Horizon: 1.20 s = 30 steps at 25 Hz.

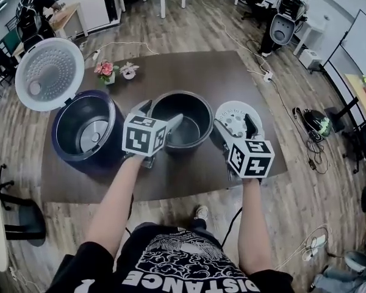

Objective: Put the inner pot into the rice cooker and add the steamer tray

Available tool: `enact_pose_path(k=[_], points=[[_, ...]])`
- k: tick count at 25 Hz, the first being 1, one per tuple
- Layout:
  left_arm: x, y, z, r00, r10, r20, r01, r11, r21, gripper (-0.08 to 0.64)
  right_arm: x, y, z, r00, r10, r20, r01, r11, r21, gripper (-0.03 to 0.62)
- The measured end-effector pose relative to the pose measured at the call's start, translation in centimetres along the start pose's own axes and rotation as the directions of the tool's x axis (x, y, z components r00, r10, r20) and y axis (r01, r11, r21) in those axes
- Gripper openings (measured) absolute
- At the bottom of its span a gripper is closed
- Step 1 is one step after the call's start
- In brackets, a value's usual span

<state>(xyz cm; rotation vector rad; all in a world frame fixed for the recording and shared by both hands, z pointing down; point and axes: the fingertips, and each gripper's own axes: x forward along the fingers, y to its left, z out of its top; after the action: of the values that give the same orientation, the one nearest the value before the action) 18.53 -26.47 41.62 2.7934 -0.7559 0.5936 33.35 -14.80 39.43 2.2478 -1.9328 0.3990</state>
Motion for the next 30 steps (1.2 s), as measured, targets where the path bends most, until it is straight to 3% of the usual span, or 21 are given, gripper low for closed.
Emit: enact_pose_path(k=[8, 16, 21, 30], points=[[0.4, 1.5, 0.2, 0.992, 0.126, -0.008, -0.126, 0.990, -0.060, 0.445, 3.4, -1.0, 0.5, 0.991, 0.128, -0.032, -0.129, 0.992, -0.016, 0.417], [-0.4, 3.4, -0.1, 0.976, 0.218, -0.016, -0.218, 0.962, -0.163, 0.445, 6.5, -0.5, -0.3, 0.969, 0.226, -0.094, -0.230, 0.973, -0.025, 0.405], [-1.3, 4.9, -1.5, 0.959, 0.278, -0.046, -0.282, 0.937, -0.205, 0.445, 8.4, 0.4, -0.9, 0.947, 0.296, -0.123, -0.299, 0.954, -0.010, 0.389], [-1.5, 6.1, -4.1, 0.948, 0.309, -0.076, -0.316, 0.885, -0.342, 0.439, 10.9, 1.3, -3.1, 0.910, 0.360, -0.205, -0.367, 0.930, 0.007, 0.365]])
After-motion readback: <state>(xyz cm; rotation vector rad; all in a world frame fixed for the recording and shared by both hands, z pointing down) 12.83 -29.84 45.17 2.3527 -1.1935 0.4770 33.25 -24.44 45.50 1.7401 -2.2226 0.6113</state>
